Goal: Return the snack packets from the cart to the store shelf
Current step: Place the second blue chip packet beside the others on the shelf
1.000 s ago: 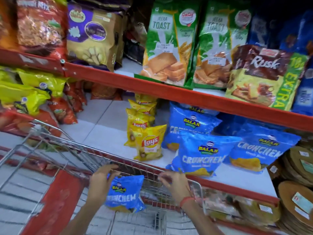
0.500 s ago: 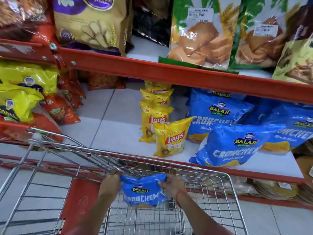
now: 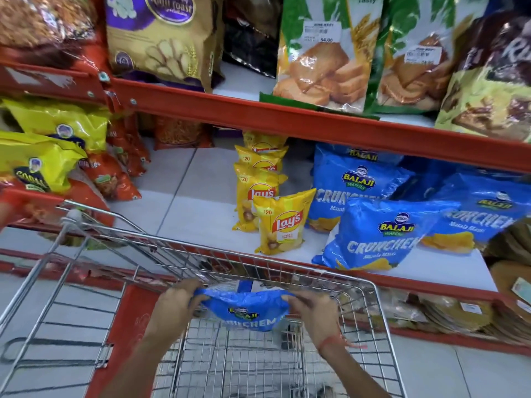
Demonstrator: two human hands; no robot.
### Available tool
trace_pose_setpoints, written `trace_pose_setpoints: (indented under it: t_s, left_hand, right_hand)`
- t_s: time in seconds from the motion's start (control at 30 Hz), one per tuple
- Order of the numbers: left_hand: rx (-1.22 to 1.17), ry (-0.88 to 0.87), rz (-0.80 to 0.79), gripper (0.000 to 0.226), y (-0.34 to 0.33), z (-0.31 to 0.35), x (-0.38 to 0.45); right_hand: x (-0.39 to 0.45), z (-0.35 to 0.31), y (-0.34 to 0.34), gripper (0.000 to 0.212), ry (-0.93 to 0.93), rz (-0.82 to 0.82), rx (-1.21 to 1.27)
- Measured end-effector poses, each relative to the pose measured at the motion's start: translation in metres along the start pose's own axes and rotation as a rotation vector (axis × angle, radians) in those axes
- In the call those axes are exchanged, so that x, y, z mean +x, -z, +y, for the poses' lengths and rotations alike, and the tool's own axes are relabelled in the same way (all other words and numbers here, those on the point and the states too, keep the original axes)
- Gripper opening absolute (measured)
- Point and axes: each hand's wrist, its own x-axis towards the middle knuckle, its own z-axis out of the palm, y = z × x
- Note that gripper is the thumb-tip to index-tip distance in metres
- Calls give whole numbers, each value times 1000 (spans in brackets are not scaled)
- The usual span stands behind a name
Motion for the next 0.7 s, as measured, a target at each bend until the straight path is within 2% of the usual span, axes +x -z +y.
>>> trace_pose_setpoints:
  t_s: [0.07,0.2,0.27,0.33,0.37,0.43,0.5,0.57,0.7]
  left_hand:
    - [-76,-60,84,10,15,17,-8]
    - [-274,-108,103,22,45,64,-19]
    - [-400,-92,124,24,56,90,-23]
    - [-526,-70,125,22,63,117,-26]
    - [-562,-81,126,18,65,131,-26]
    - [-613,-107,140,16,68,159,-27]
    - [-667,-102,158,14,68,187,-27]
    - [-700,-109,174,17,66,219,-28]
    - [-717,-227,174,17,55,291,-32]
  right_hand:
    - [-7,-7,23,10,65,45,17]
    - [-19,-20,76,24,180,142,120]
    - [-24,-23,102,12,225,184,215]
    - [-27,-24,128,23,258,190,300]
    - [-27,-23,141,21,271,189,325]
    - [-27,-19,169,11,286,184,364]
    - [-28,-16,200,16,284,191,422]
    - [-28,-10,231,12,290,226,444]
    - [-28,2,298,9,336,324,493]
